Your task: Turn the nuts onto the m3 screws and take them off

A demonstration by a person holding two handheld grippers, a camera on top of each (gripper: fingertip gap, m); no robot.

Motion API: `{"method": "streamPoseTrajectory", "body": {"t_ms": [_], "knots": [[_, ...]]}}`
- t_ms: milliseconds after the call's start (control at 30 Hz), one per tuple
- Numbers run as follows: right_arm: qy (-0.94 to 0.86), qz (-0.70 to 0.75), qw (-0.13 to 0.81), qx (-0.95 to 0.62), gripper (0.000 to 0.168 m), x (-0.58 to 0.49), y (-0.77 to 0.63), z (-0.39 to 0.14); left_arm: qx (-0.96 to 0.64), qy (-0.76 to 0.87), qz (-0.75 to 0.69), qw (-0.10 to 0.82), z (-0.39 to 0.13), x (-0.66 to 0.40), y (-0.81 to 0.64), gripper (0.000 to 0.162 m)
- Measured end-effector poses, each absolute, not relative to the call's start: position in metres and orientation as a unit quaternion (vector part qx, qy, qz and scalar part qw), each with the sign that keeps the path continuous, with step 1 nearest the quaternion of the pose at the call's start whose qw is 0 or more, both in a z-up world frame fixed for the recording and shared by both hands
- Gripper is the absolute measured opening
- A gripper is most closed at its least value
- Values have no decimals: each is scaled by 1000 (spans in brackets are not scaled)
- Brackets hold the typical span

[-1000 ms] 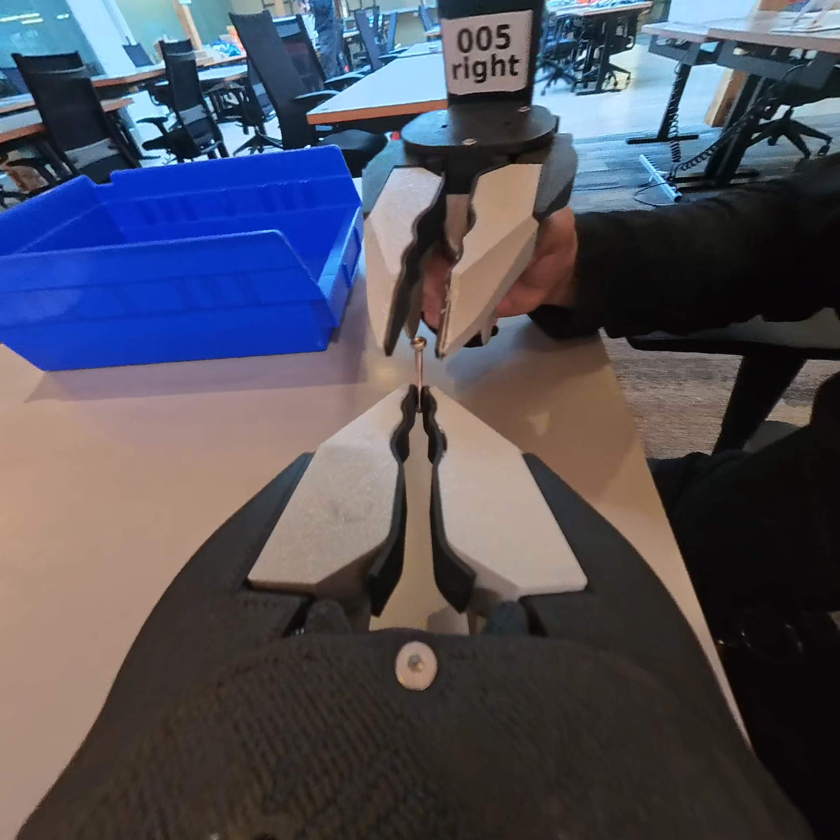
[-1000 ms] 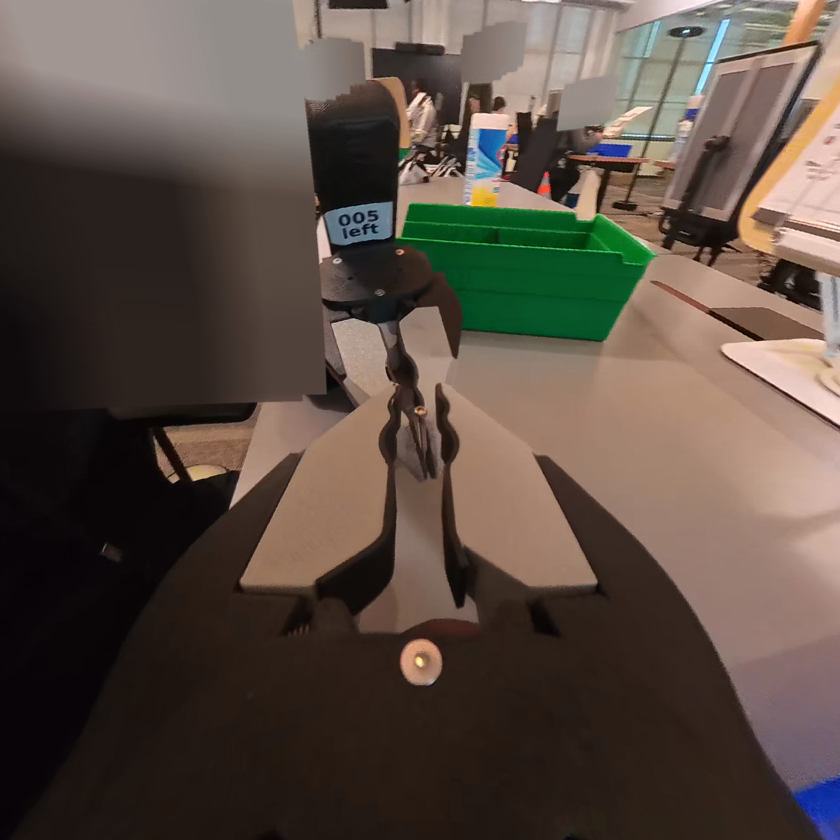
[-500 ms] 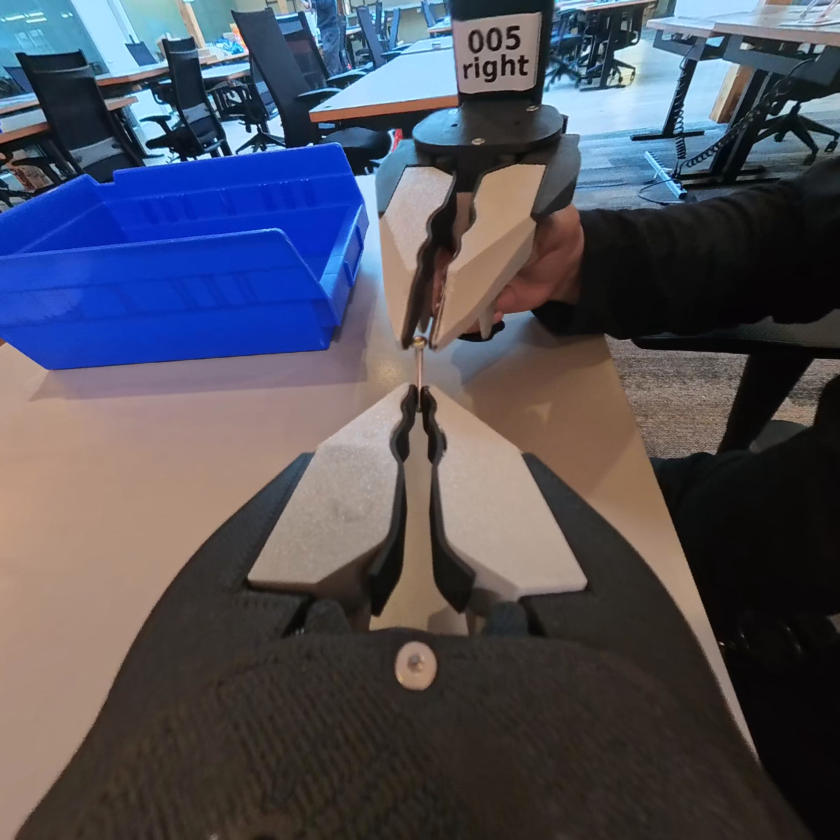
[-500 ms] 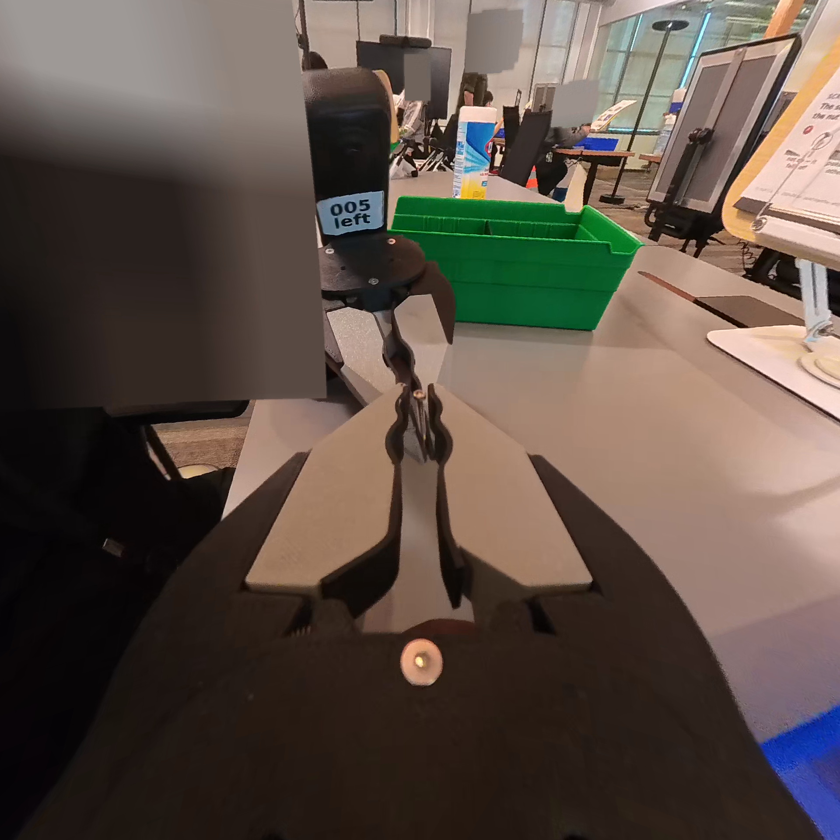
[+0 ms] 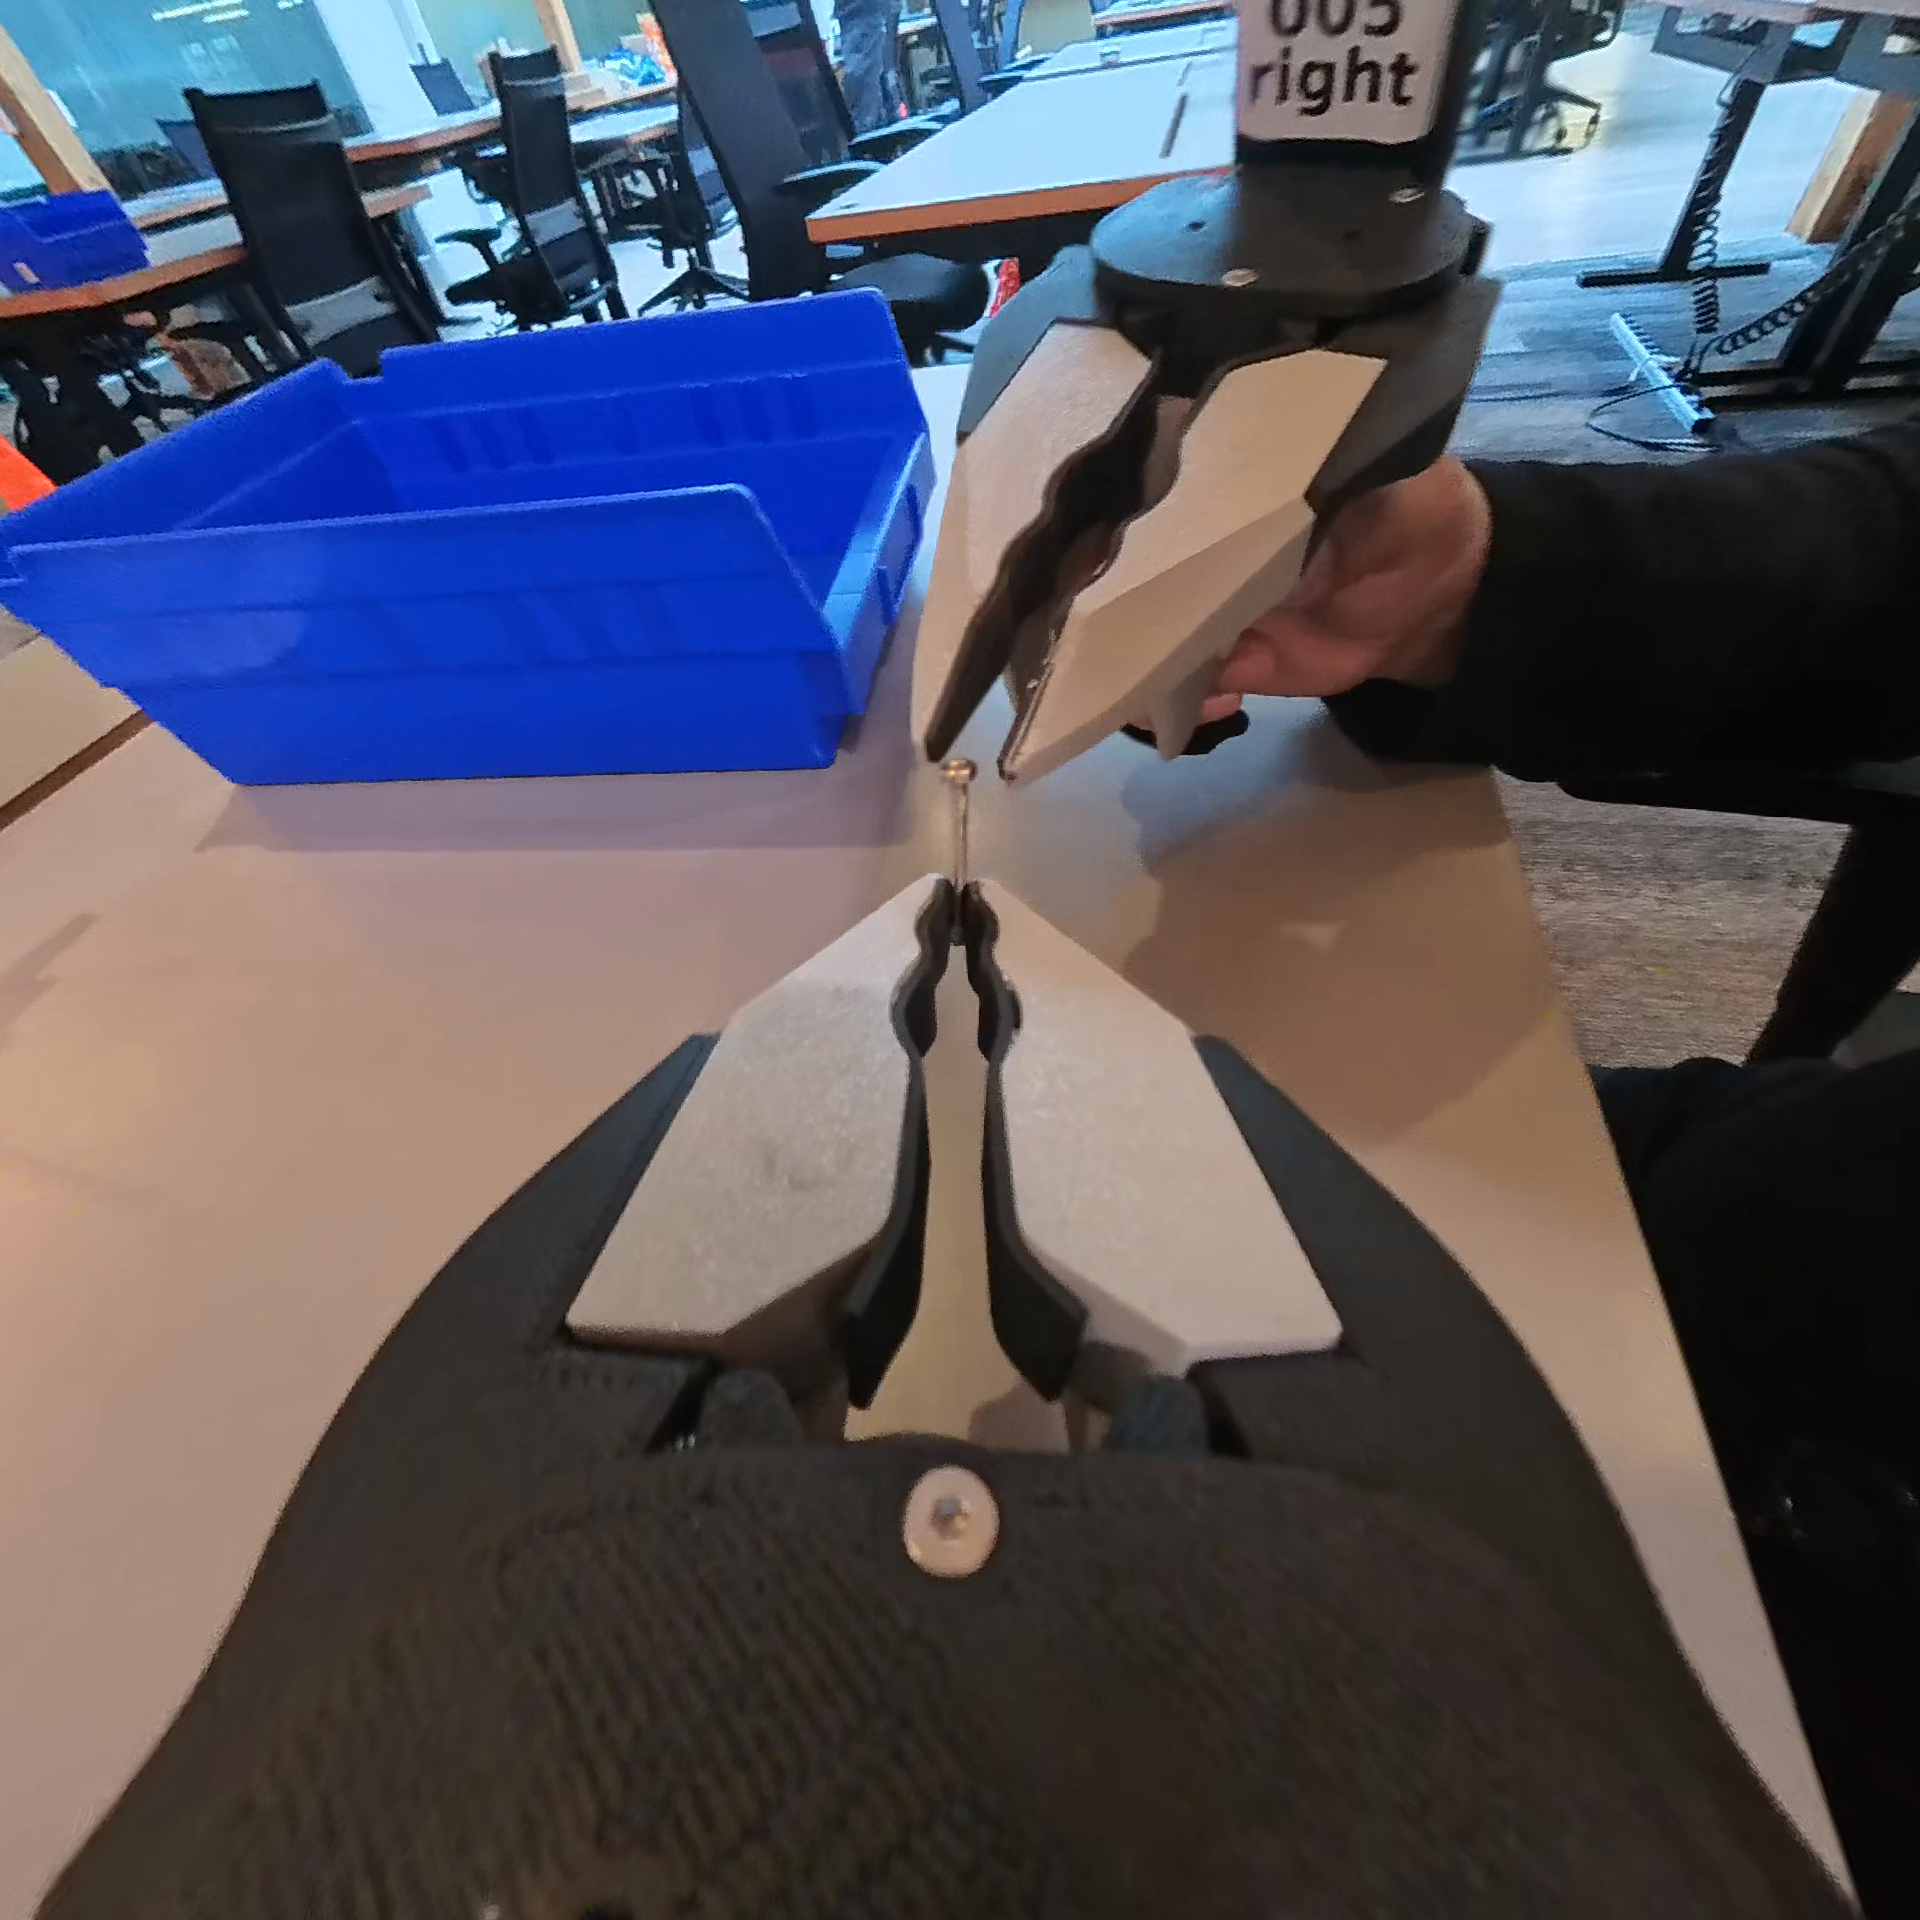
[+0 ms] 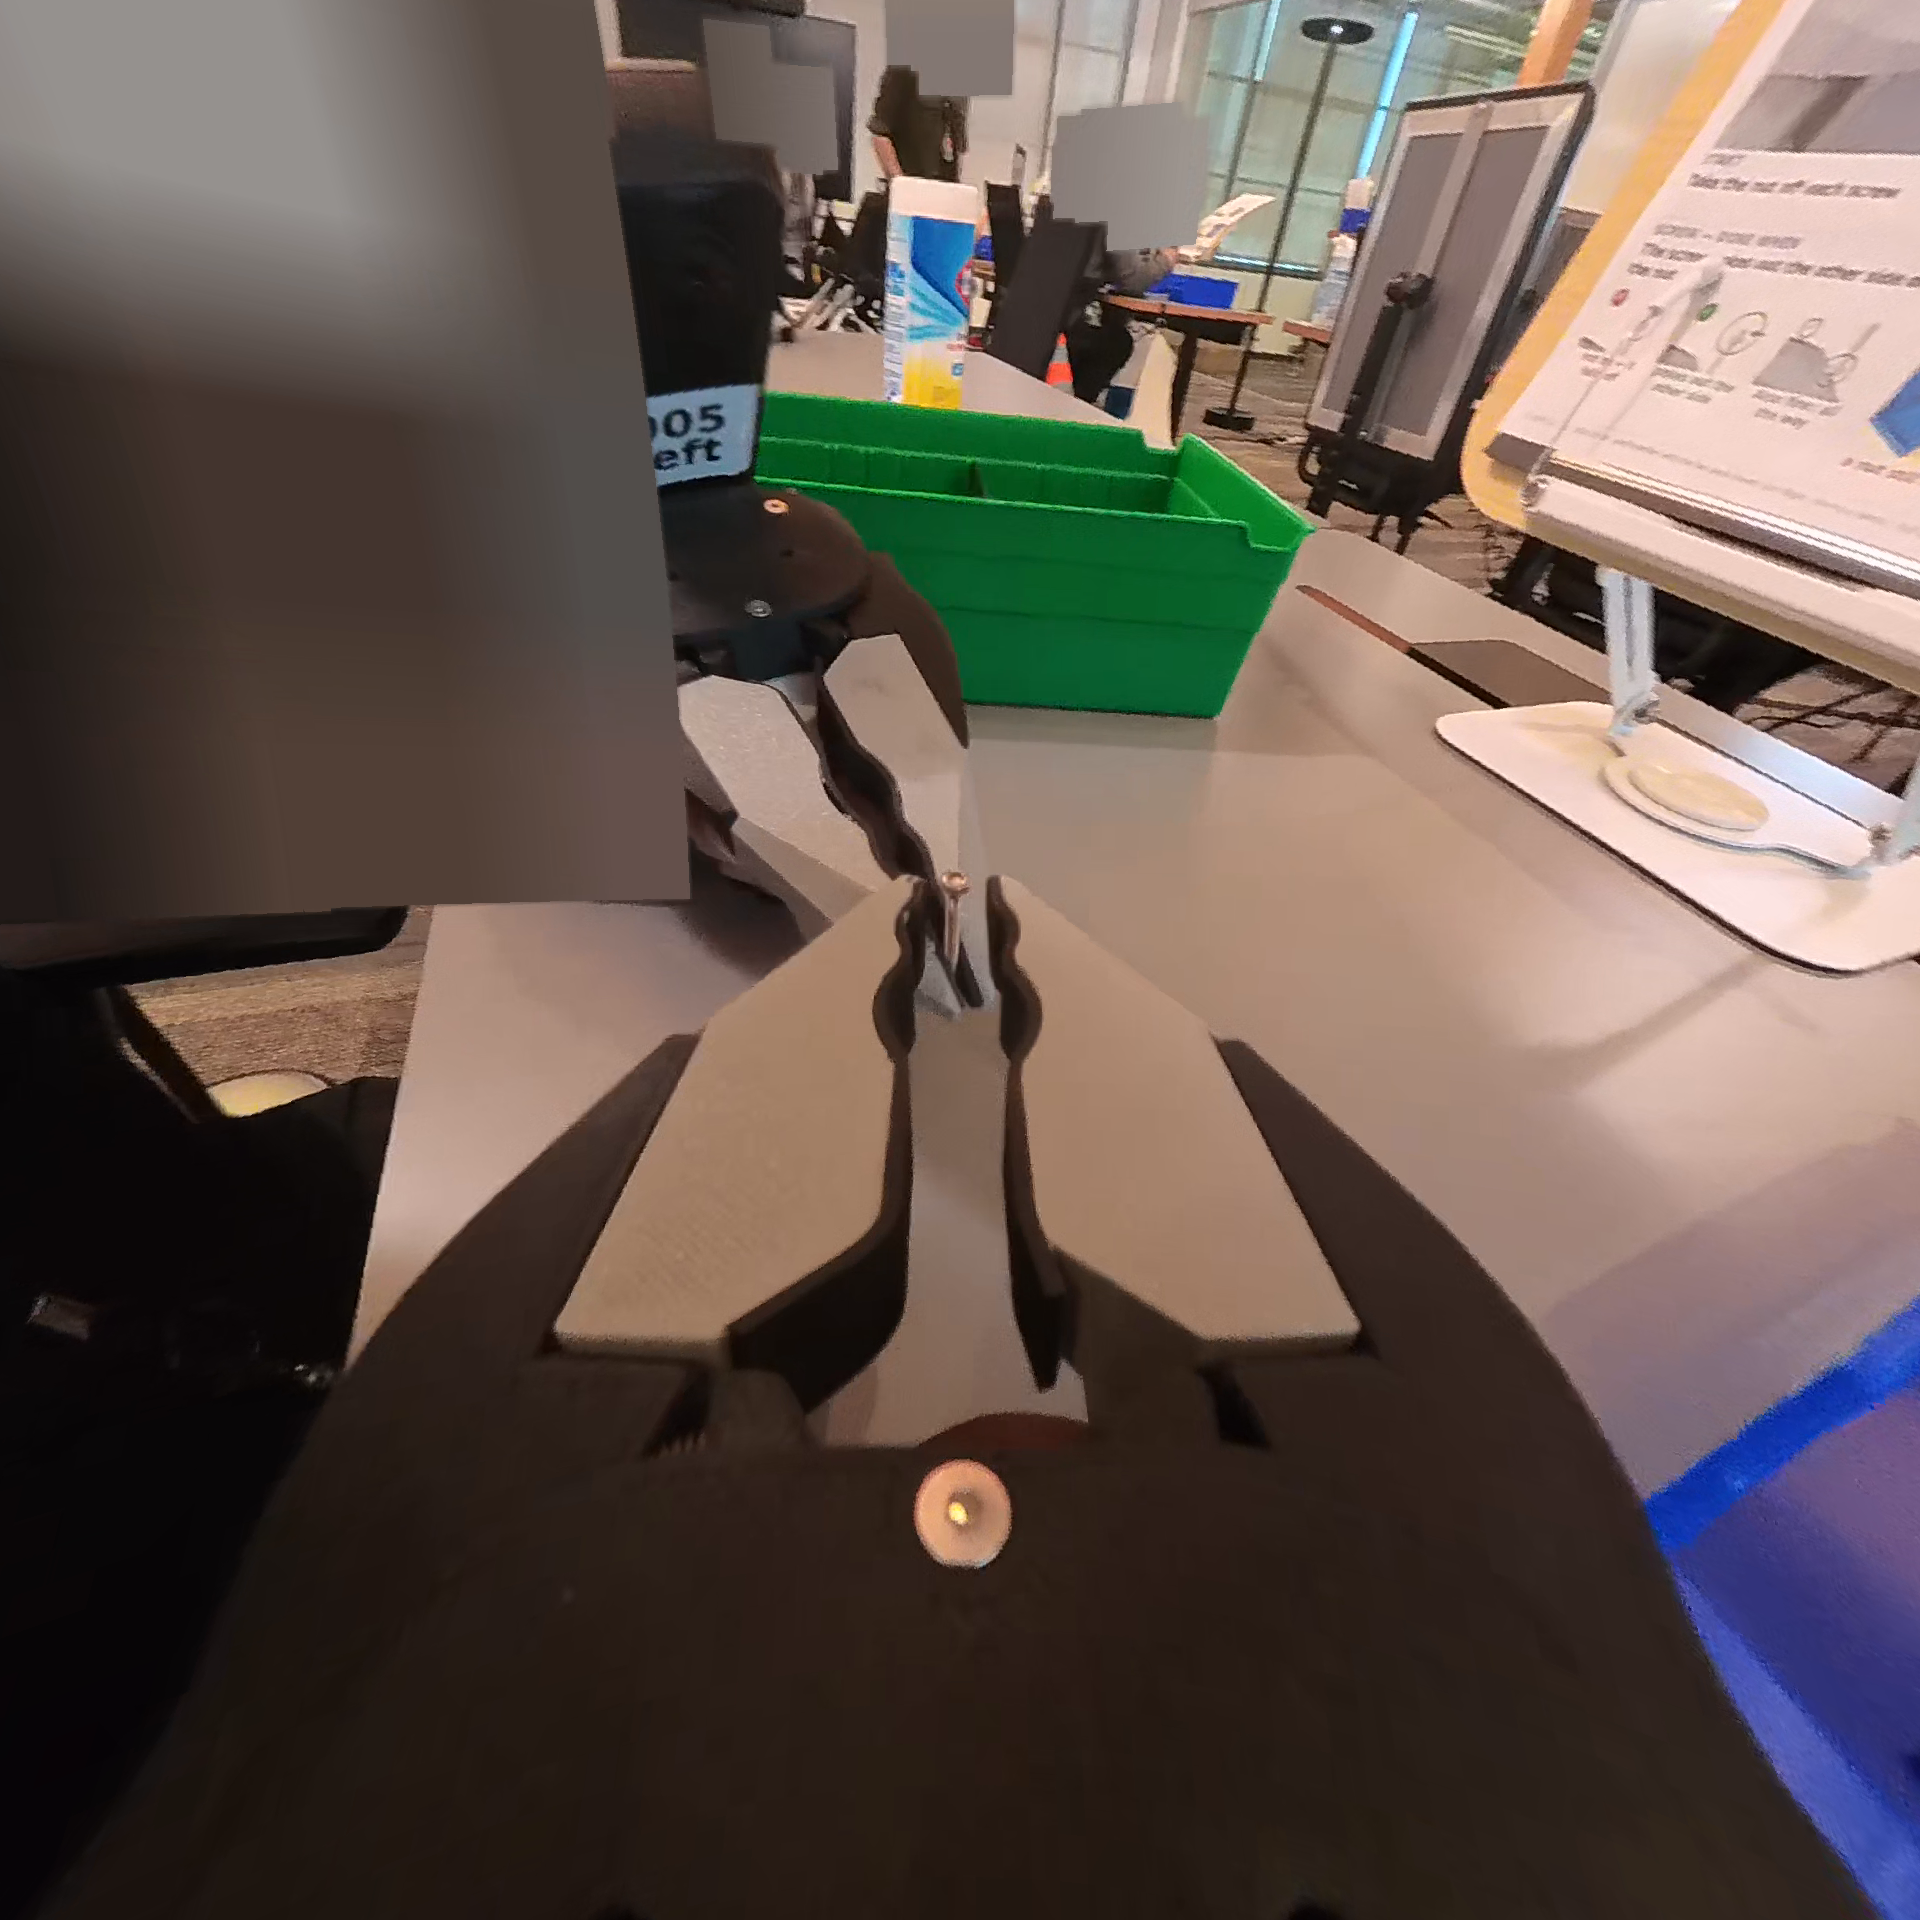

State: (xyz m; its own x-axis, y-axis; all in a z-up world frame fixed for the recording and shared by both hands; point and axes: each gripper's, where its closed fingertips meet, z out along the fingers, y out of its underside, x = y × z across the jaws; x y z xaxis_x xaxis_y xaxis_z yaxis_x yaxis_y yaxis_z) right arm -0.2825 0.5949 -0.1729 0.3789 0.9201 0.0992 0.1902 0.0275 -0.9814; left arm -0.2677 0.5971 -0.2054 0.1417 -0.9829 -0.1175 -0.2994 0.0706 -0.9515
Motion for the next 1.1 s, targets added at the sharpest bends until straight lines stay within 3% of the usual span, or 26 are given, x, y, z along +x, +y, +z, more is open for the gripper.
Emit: {"method": "streamPoseTrajectory", "body": {"t_ms": [267, 433, 500, 1100], "knots": [[-360, 284, 568, -684, 15, -283, 613, -188, -607, 537, -323, 489, -210, -270, 611, 0], [-353, 350, 538, -681, 11, -294, 612, -188, -608, 535, -330, 484, -210, -271, 609, 0], [-357, 361, 529, -680, 2, -295, 611, -188, -609, 535, -330, 483, -210, -271, 609, 0], [-350, 381, 514, -684, 0, -292, 612, -188, -608, 512, -388, 466, -203, -270, 605, 1]]}}
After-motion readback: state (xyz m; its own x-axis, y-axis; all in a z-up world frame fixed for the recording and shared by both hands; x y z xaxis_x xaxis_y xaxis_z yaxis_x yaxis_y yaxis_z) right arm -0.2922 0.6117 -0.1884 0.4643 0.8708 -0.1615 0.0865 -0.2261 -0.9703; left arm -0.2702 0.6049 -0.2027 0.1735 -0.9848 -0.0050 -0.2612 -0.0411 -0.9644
